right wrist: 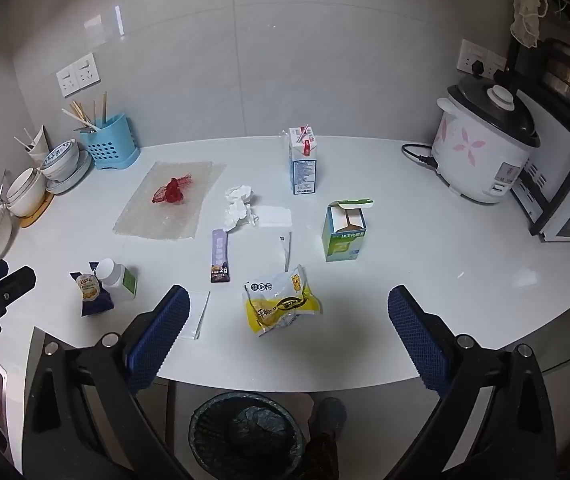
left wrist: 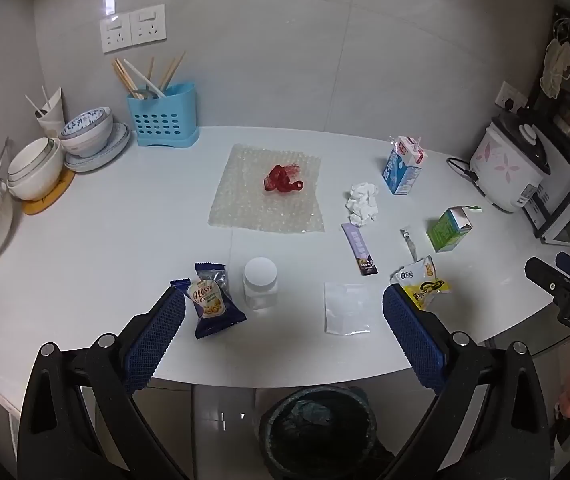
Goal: Collect trash
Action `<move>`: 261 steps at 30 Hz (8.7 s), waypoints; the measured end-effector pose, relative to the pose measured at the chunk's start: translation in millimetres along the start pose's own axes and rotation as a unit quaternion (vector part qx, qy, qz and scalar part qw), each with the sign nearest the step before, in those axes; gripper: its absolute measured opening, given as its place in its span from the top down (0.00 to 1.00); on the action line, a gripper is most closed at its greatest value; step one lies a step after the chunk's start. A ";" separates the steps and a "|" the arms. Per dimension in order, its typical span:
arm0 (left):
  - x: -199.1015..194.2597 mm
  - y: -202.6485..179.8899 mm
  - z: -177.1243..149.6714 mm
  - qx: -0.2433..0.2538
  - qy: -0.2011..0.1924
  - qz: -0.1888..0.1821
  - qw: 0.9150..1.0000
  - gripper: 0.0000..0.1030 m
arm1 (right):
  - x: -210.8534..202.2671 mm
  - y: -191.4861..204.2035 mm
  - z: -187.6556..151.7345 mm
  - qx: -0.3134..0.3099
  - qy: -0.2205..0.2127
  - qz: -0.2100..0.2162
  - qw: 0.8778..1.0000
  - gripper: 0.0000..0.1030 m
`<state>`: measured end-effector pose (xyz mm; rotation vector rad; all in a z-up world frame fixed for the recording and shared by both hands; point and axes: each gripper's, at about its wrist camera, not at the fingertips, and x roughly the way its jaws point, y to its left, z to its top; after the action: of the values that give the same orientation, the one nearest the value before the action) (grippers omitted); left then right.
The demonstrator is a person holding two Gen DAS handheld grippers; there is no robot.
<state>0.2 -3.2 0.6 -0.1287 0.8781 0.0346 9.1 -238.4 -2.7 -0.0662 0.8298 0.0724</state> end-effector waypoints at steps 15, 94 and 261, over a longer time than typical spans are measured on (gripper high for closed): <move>-1.5 -6.7 0.0 0.003 0.006 0.000 1.000 0.06 | -3.8 -4.9 0.0 0.004 0.002 -0.003 1.000 0.07; 88.2 13.4 -5.6 -0.023 0.074 0.023 0.997 0.07 | 65.5 -14.4 19.4 -0.003 0.034 -0.002 0.999 0.07; 96.3 -14.7 -264.5 0.029 0.137 -0.056 0.989 0.59 | 116.3 71.9 -262.1 -0.082 0.149 0.100 0.980 0.56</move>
<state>-139.4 -53.4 -239.1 -0.1303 1.1434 -0.1150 -111.6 -185.3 -267.2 -0.1518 1.1275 0.3260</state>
